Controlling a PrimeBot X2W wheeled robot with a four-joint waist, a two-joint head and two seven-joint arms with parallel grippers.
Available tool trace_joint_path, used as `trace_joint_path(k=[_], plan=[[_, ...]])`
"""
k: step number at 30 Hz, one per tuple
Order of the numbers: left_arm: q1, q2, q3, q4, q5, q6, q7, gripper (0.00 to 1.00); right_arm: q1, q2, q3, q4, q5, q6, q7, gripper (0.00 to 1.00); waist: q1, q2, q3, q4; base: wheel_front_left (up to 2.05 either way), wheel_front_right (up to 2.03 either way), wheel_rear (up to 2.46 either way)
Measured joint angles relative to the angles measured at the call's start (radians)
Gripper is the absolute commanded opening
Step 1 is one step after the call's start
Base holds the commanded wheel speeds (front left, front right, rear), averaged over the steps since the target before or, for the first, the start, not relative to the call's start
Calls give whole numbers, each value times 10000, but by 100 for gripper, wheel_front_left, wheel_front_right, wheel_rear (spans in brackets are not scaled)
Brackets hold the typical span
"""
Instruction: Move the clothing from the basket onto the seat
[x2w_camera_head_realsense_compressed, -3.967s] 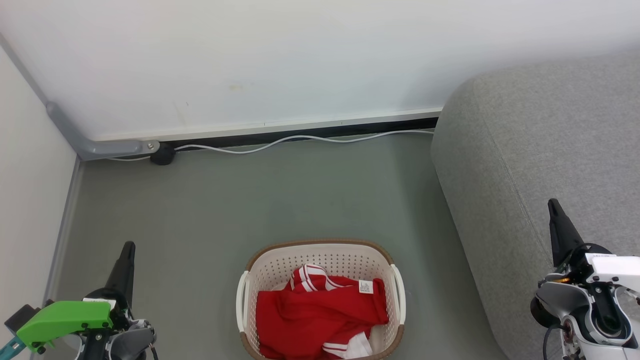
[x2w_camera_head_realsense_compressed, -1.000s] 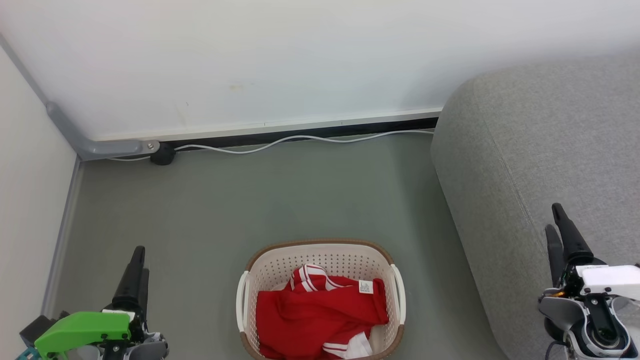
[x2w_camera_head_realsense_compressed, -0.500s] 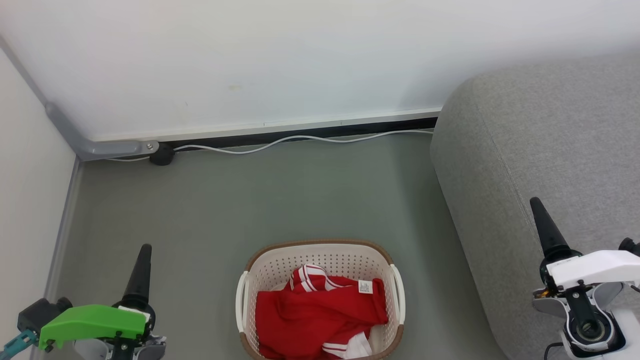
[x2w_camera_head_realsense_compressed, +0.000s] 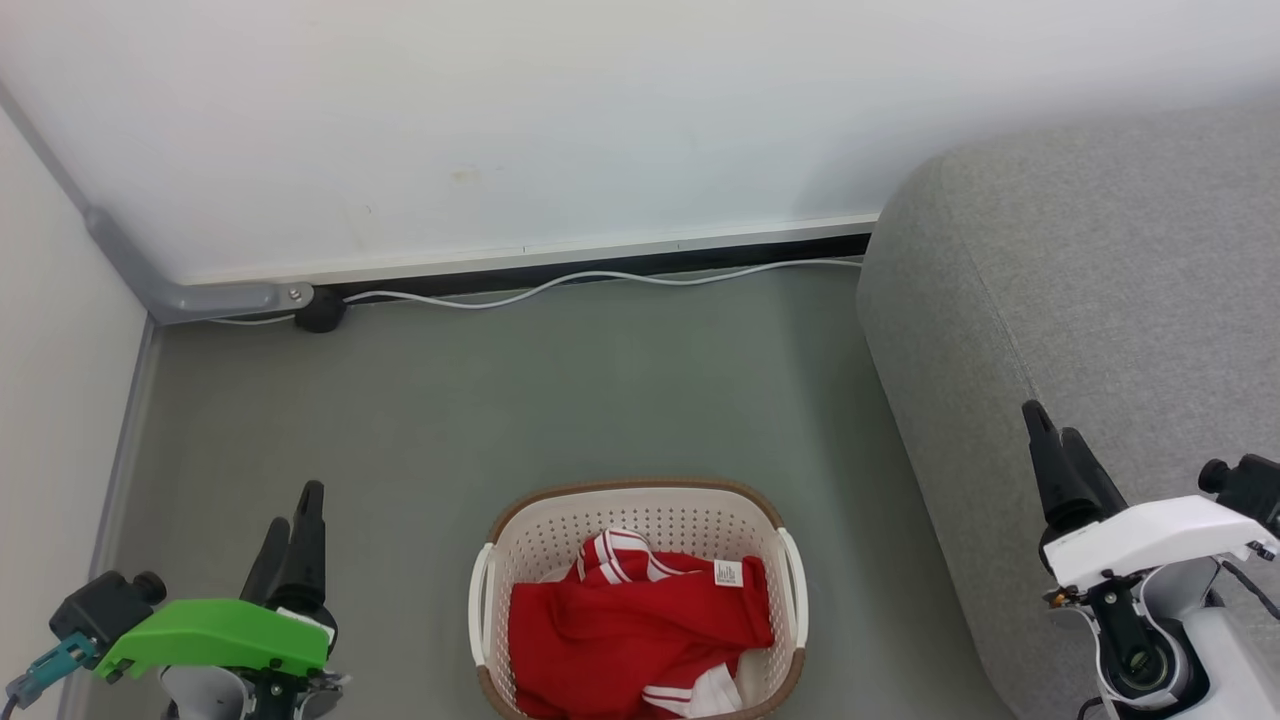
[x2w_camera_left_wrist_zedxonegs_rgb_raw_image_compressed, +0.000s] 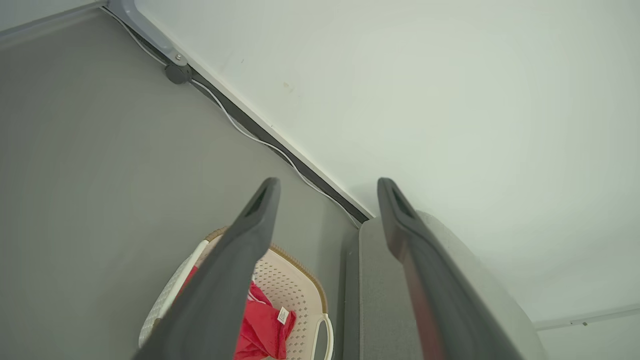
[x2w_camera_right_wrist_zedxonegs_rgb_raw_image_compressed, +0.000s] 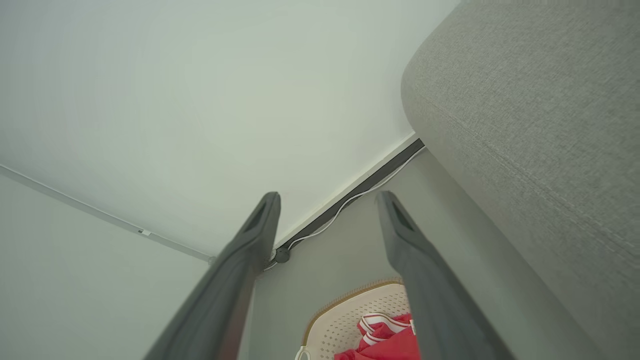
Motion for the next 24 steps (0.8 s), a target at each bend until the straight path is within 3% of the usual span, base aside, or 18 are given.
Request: trace_joint_path(k=[24], plan=[[161, -23, -441, -443, 3118, 127, -851, 100, 50, -430, 978, -257, -3570, -545, -855, 100, 0, 0, 17, -101, 0, 0, 0]])
